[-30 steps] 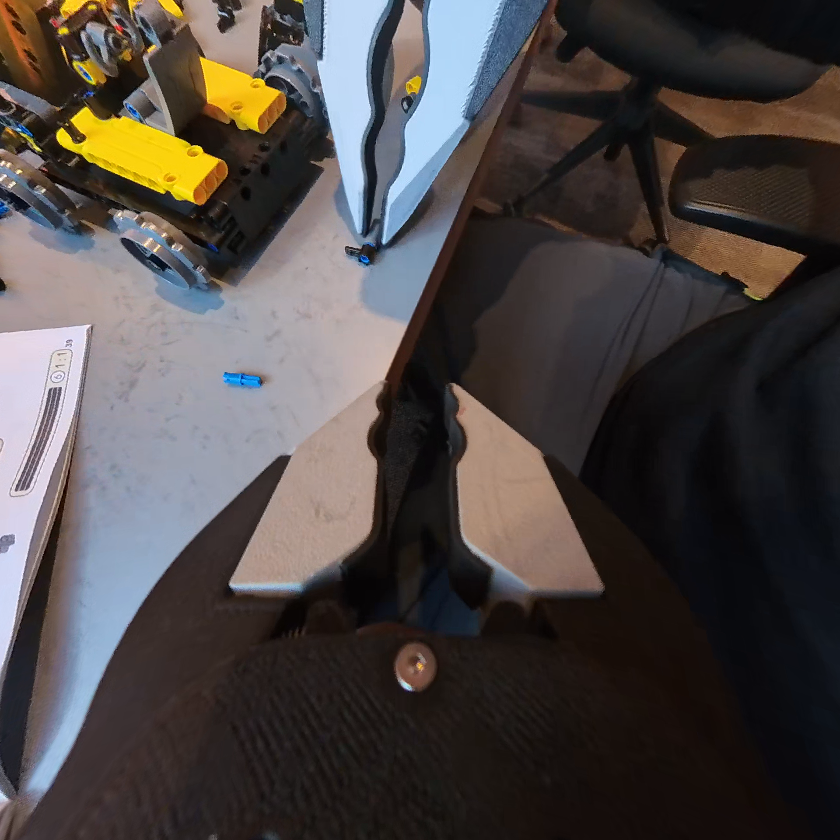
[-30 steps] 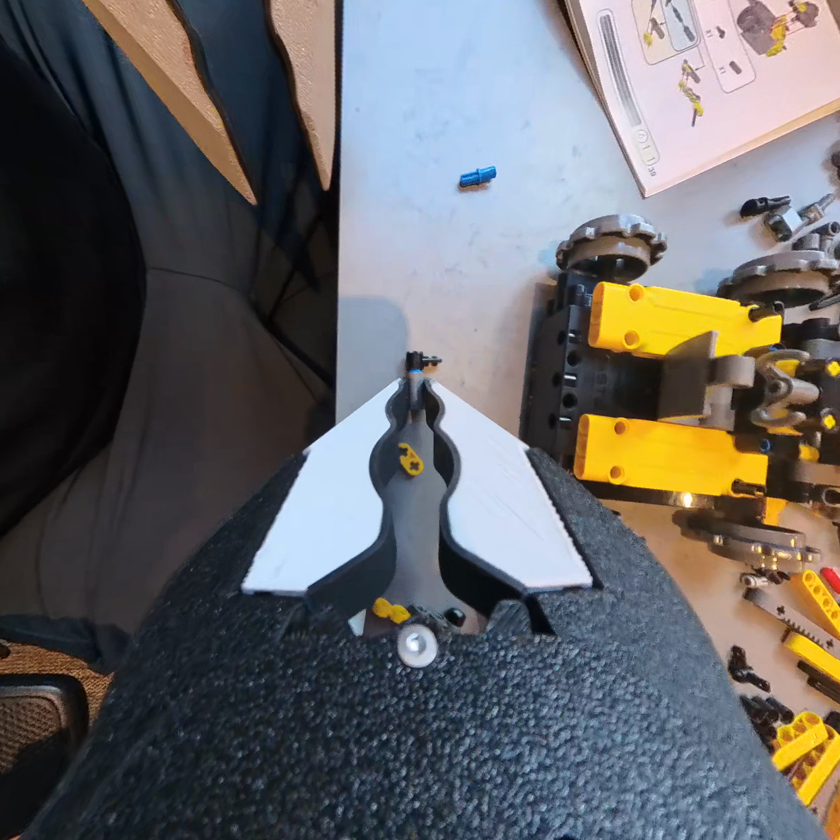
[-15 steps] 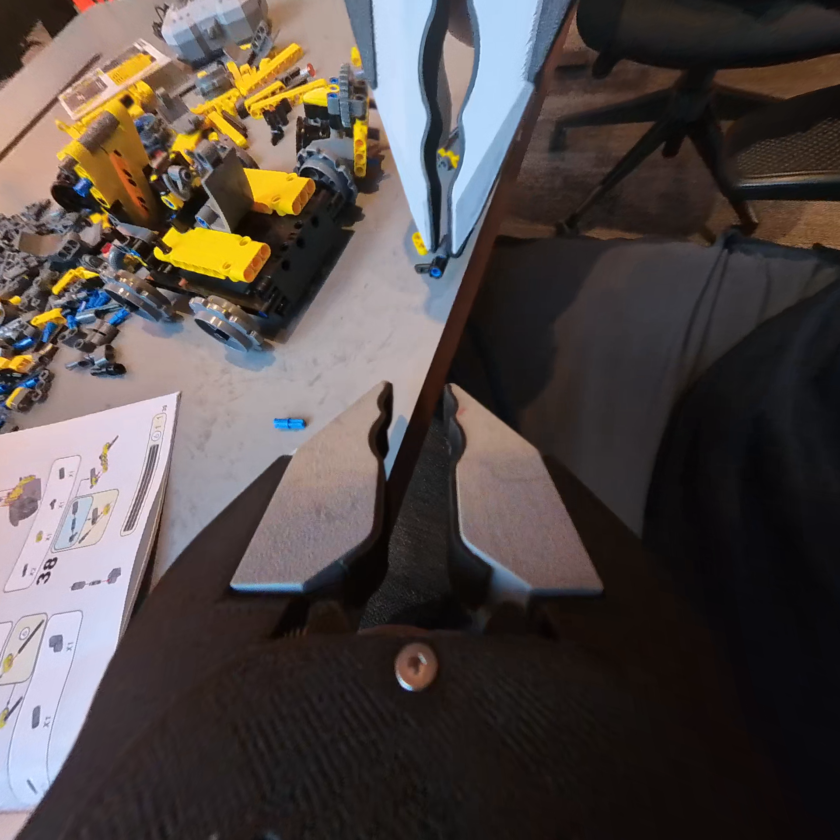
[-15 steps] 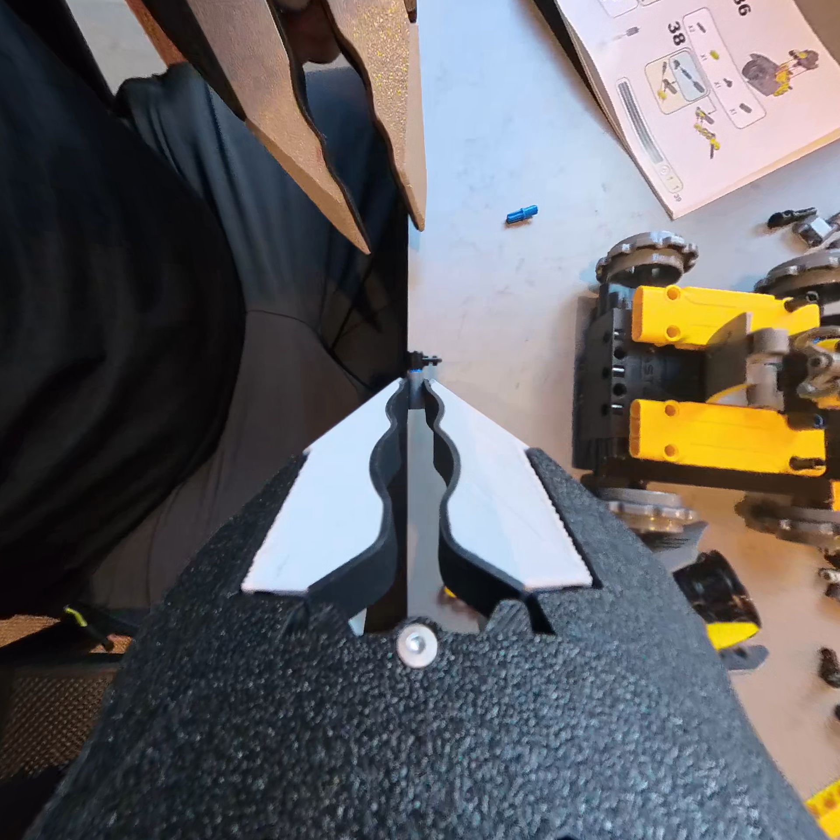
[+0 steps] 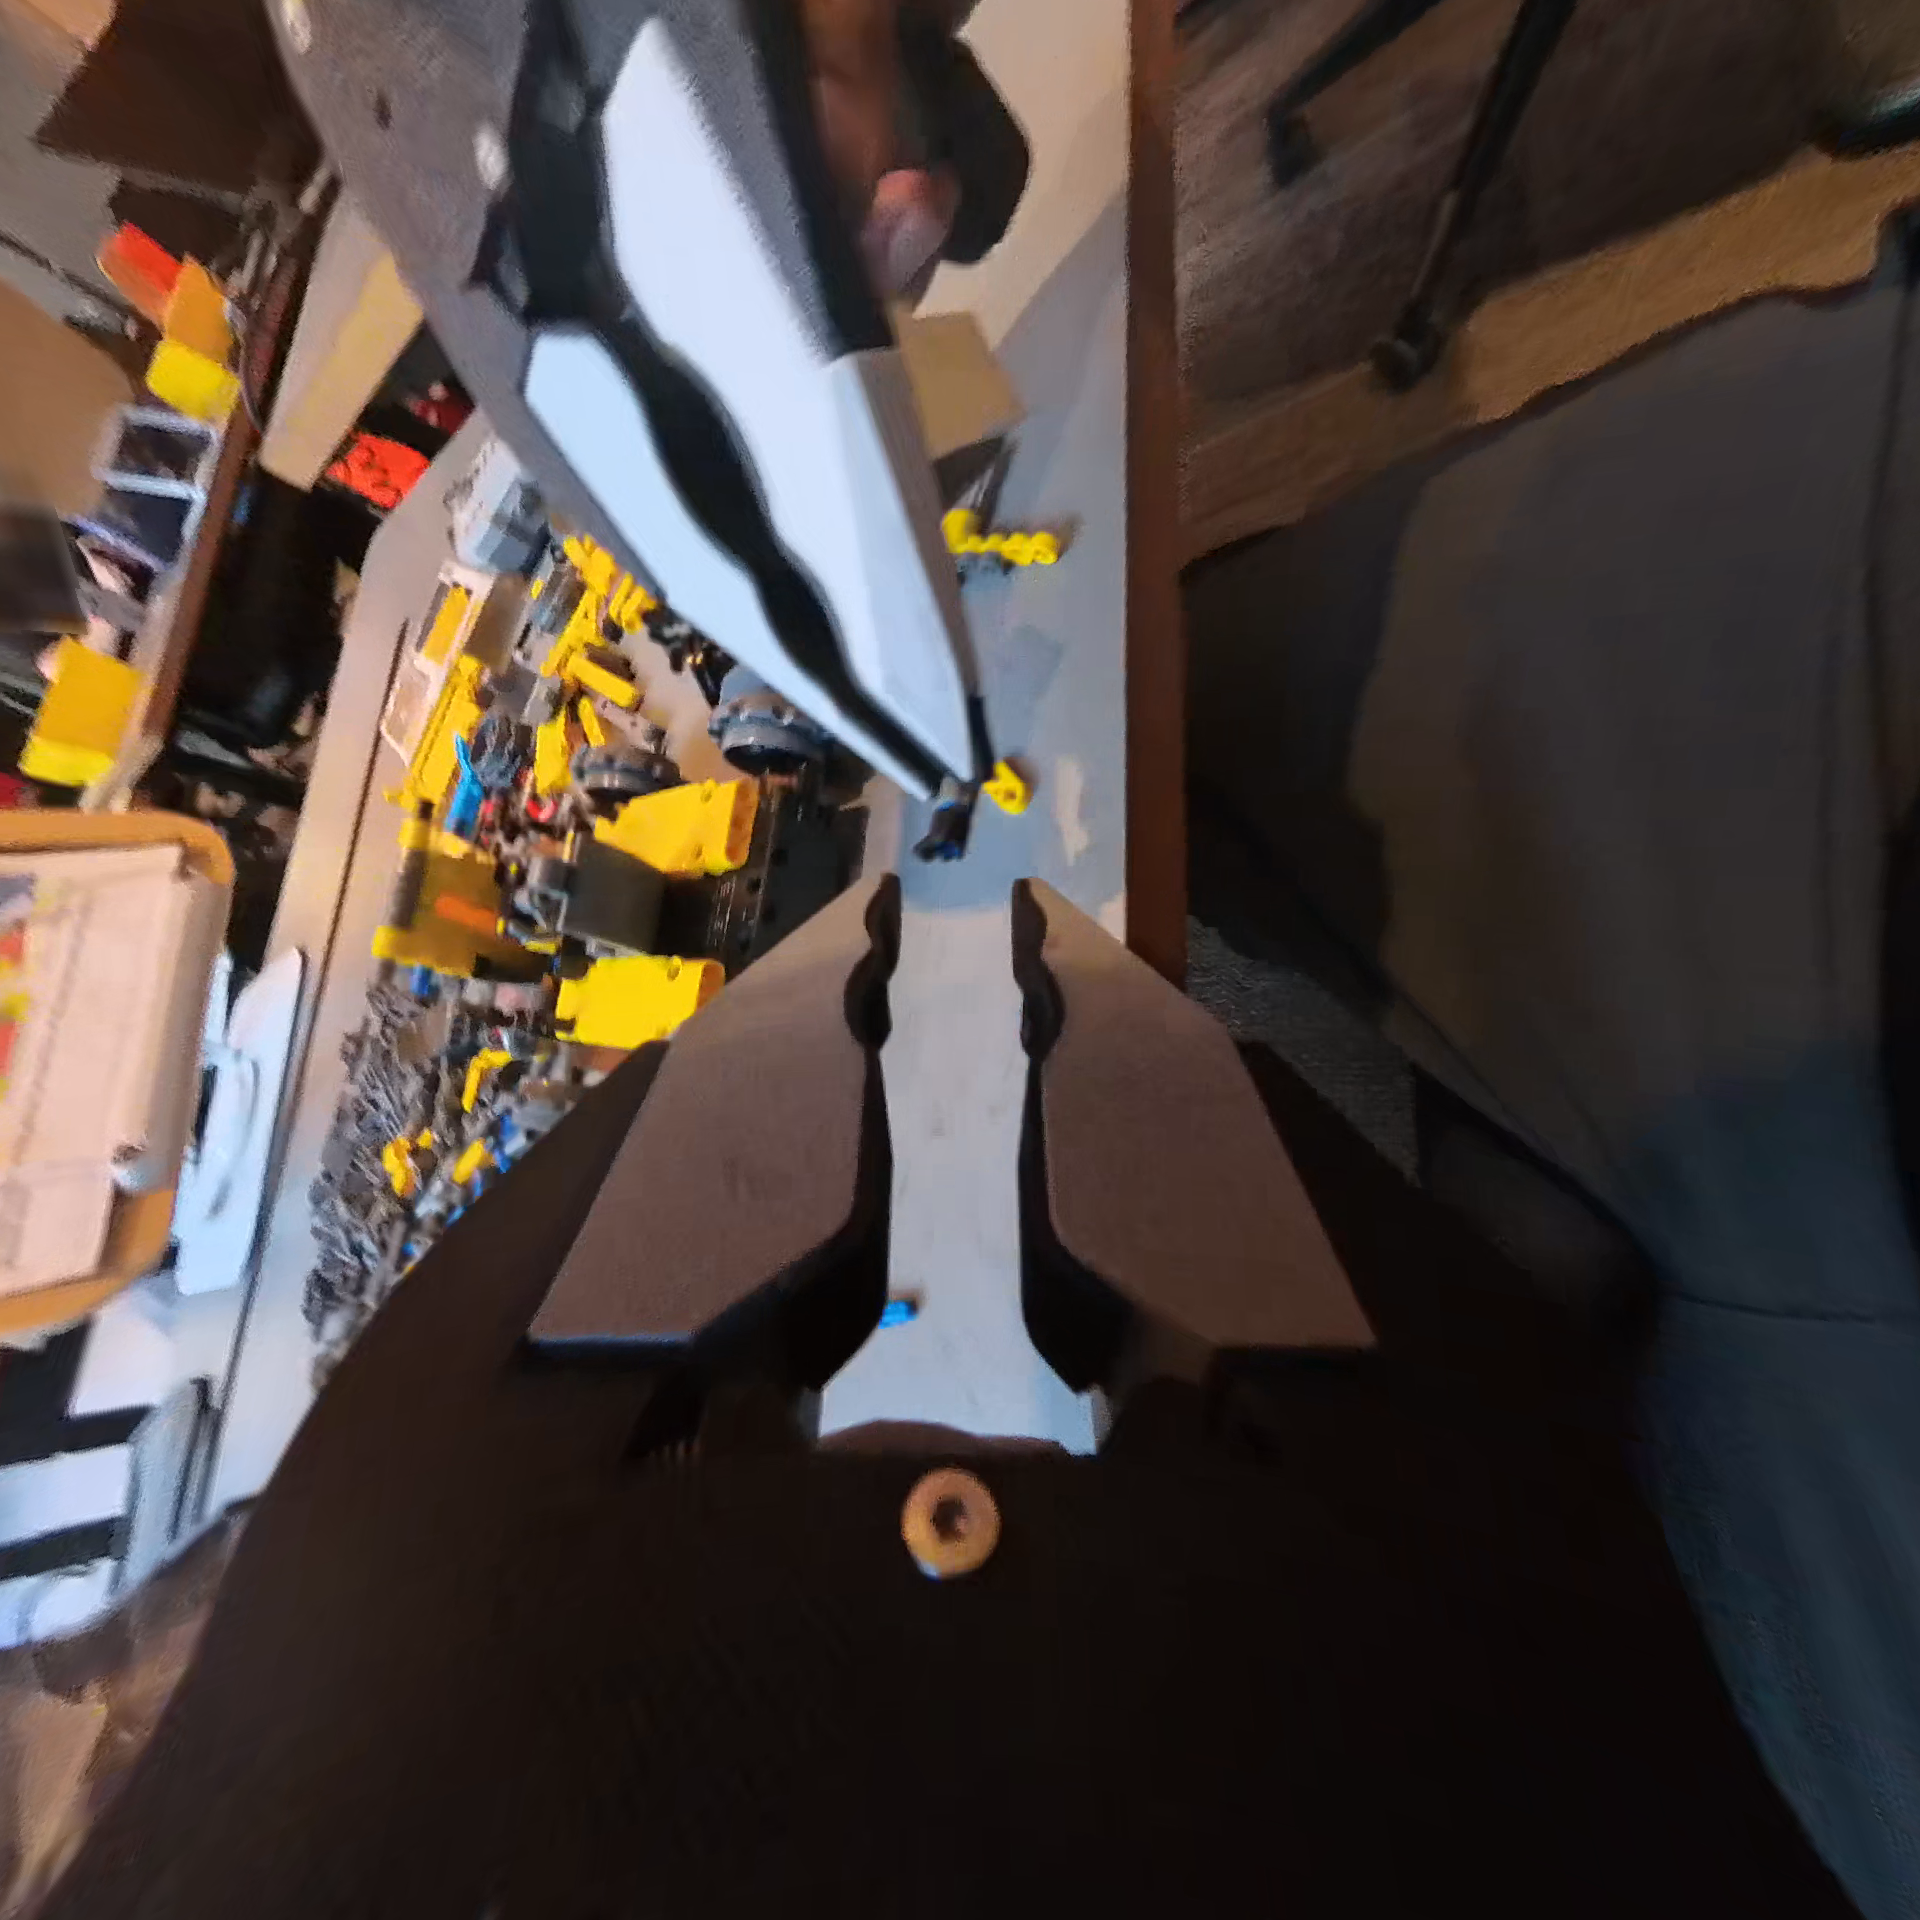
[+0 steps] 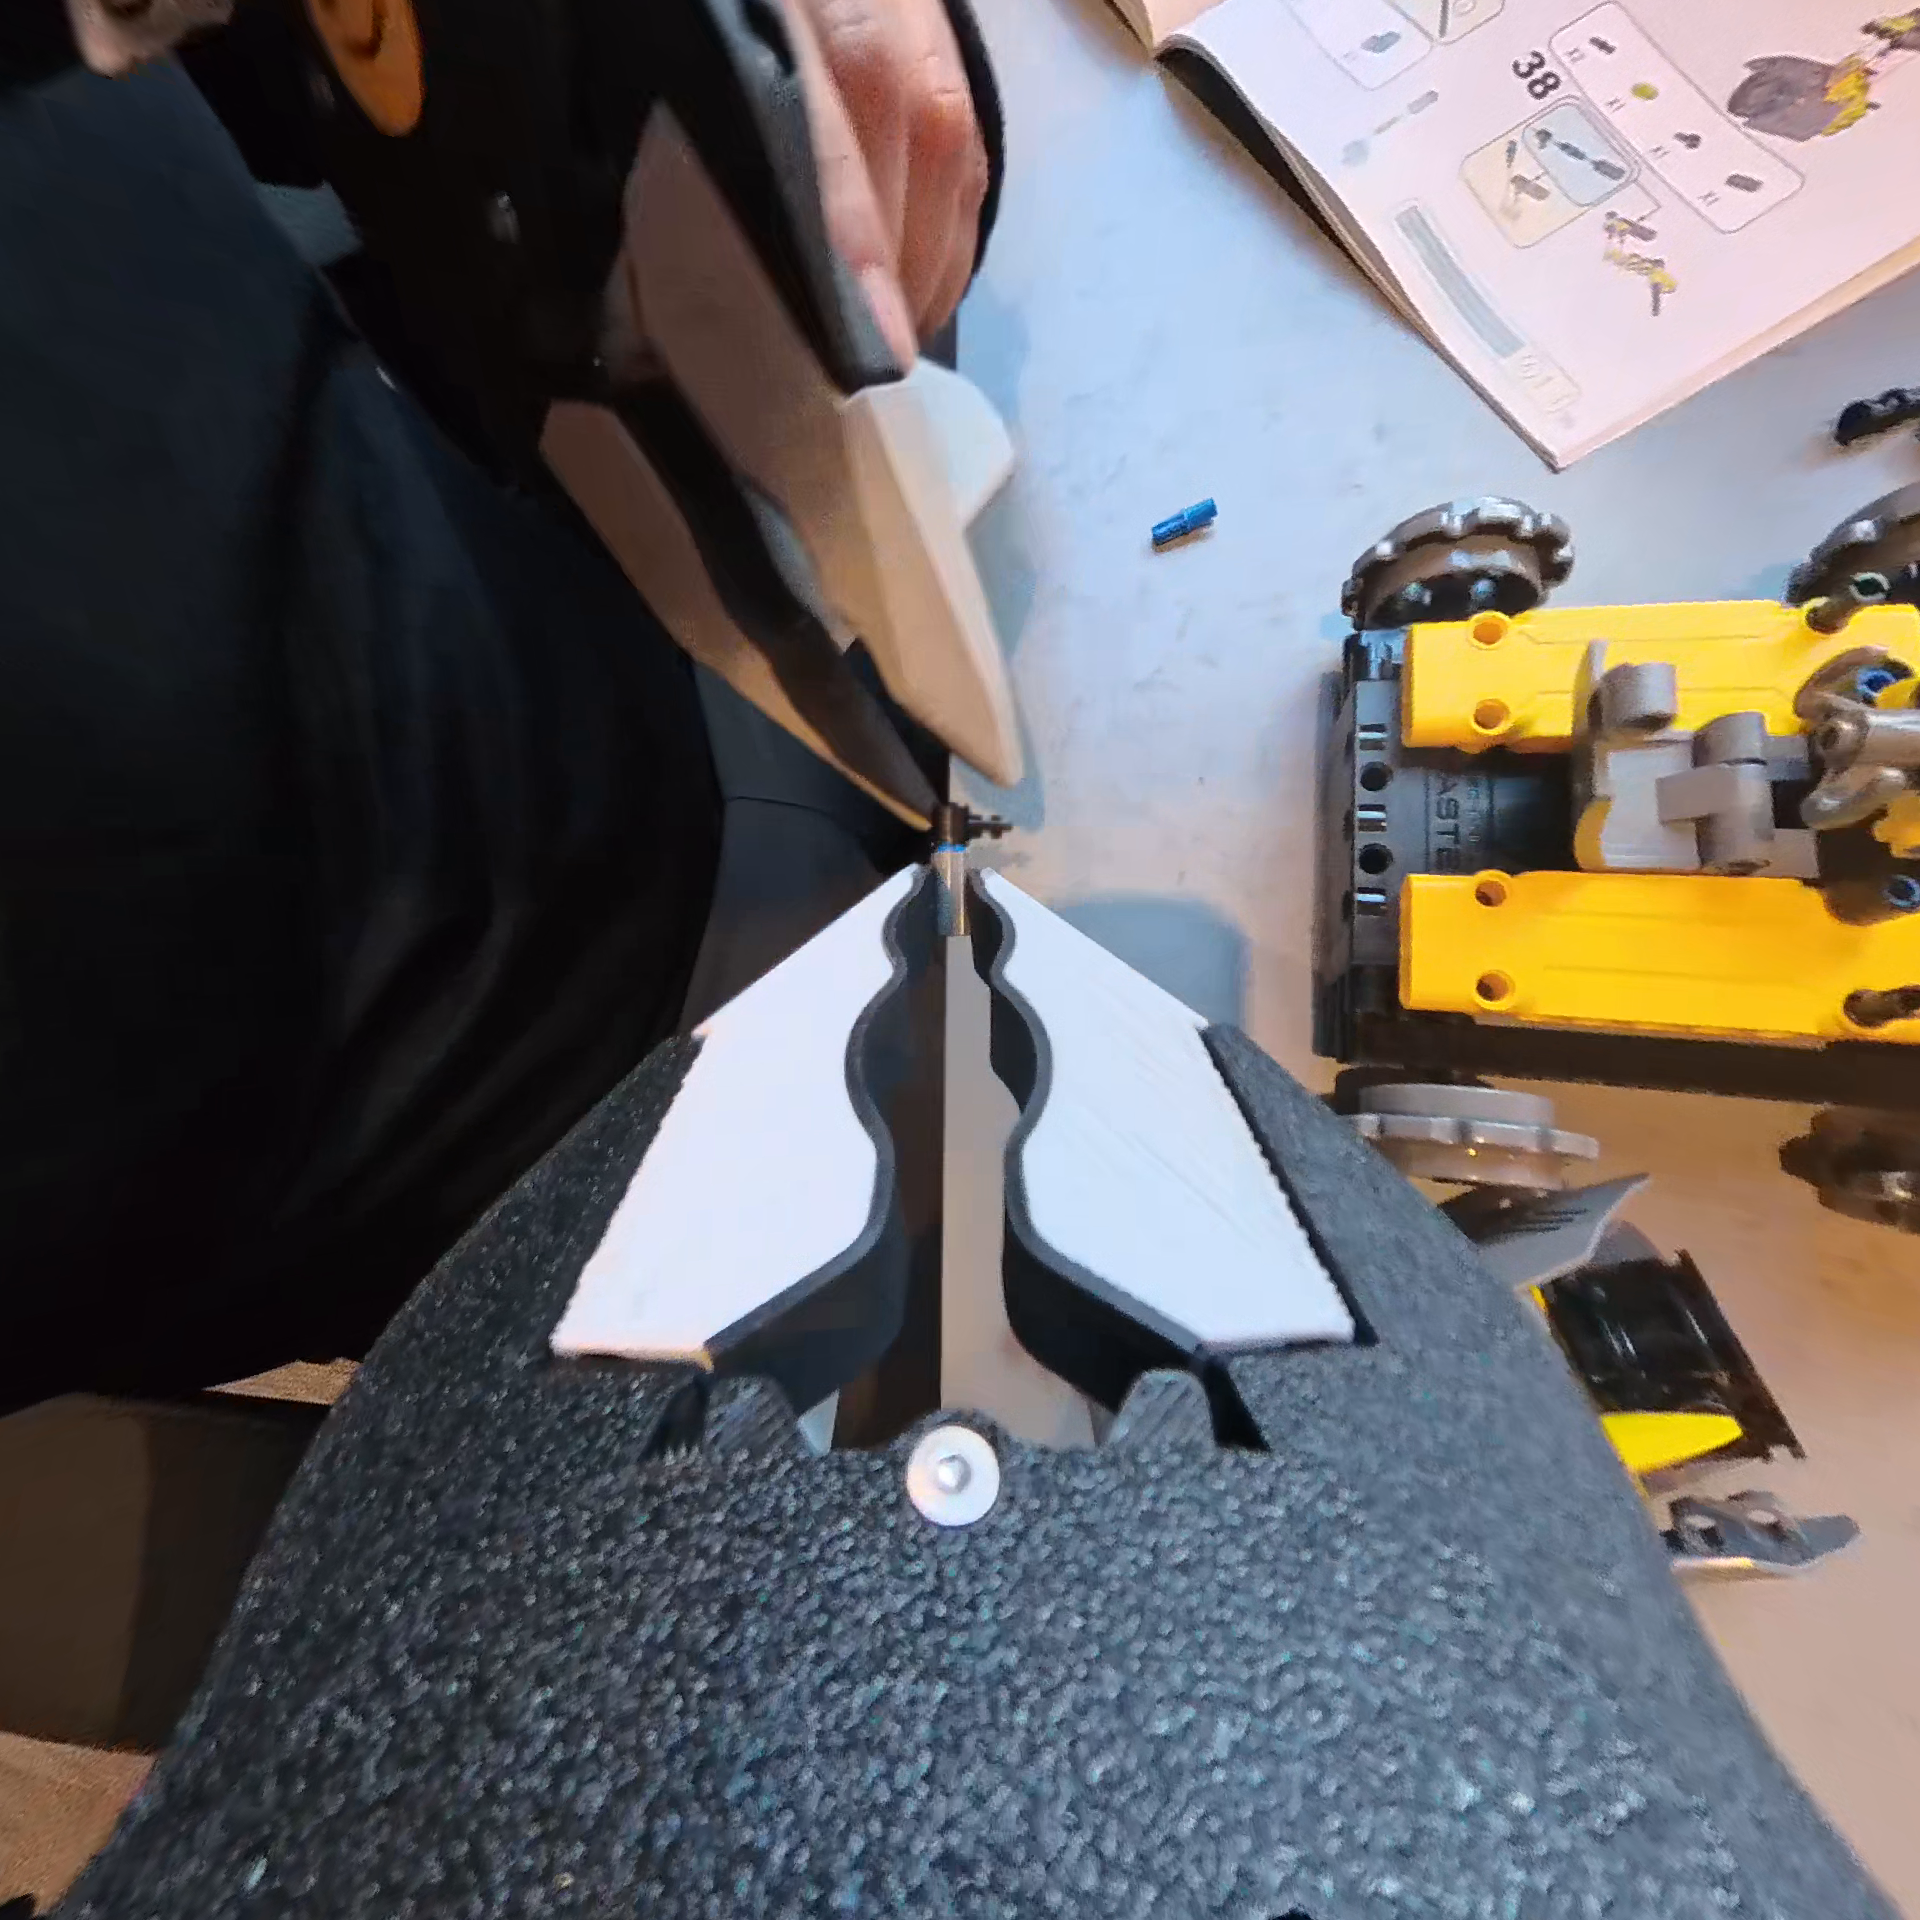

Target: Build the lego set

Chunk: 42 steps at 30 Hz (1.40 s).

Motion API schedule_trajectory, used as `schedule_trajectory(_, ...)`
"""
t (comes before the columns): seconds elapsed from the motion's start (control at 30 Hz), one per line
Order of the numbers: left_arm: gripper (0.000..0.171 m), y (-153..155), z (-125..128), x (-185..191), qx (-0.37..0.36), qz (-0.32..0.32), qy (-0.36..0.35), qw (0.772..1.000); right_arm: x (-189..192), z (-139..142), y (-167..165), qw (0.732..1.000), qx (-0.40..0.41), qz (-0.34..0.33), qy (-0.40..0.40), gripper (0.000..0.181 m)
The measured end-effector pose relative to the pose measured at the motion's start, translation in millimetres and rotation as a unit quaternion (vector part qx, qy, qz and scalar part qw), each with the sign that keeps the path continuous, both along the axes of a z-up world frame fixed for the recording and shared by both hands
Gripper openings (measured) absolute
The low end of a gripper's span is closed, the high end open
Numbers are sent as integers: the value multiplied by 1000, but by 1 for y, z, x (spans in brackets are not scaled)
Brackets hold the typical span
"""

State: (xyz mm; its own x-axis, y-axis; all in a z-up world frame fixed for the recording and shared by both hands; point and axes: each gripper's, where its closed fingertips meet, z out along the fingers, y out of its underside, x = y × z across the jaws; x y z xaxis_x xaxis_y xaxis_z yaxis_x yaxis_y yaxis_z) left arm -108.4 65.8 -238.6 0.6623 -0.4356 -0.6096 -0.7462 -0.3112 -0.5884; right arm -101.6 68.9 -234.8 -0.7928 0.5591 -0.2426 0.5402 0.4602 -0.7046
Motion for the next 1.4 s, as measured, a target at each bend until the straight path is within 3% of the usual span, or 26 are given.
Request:
schedule_trajectory(0.3, 10, 0, 0, 11, 14, -19, 45, 999, 8, -5, -4, 999, -11, 7, -31, 6)
schedule_trajectory(0.53, 24, -2, 0, 10, 14, -13, 11, 1000, 7, -5, -8, 999, -6, 9, -42, 6)
schedule_trajectory(0.8, 7, -2, -3, 8, 14, -17, 18, 1000, 2, -2, -18, 999, -18, 17, -42, 6)
schedule_trajectory(1.13, 6, -2, -8, -11, -12, 51, -101, 994, -21, -2, -15, 999, -9, -44, -17, 7)
schedule_trajectory(1.4, 6, -2, -6, -21, -19, 95, -188, 977, -38, 16, 6, 991, 4, -120, 62, 25)
